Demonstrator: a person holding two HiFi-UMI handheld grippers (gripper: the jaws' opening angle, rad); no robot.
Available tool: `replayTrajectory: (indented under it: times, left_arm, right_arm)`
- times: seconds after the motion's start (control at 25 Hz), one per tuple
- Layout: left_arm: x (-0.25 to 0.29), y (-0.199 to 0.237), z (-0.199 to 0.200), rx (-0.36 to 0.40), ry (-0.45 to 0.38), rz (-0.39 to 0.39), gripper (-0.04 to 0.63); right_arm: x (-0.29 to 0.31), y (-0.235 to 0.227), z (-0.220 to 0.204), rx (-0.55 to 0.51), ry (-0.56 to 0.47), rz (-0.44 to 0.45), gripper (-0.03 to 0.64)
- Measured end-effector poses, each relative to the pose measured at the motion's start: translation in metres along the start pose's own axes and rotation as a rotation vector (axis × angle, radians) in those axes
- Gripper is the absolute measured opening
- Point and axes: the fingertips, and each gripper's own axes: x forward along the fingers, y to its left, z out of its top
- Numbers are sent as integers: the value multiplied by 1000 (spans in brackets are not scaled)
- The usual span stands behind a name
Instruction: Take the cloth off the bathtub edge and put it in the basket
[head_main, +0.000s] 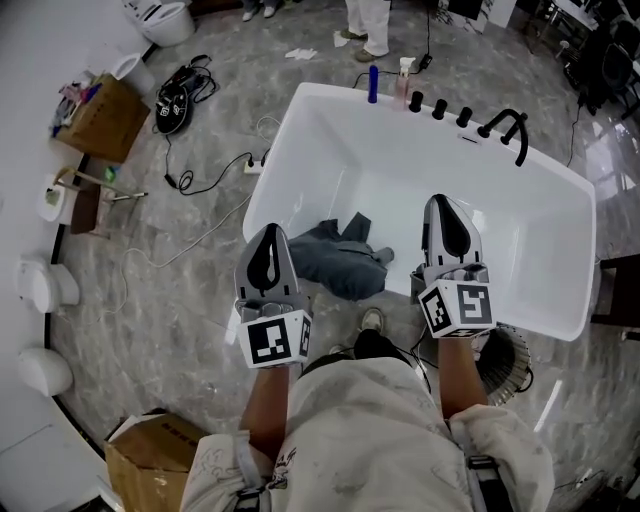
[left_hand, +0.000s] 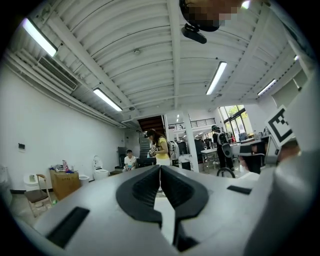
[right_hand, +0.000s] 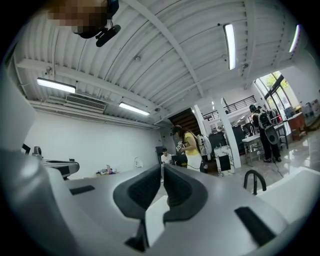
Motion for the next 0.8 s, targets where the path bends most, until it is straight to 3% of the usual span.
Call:
replayTrajectory:
  times: [0.32,0.8]
  left_arm:
    - [10,-7,-18,24,37,32,5]
    - [17,31,-86,-29,113,56,5]
  right_arm:
    - [21,-17,-30,32,54,32,-11]
    - [55,30,-105,-17,209,105,-6]
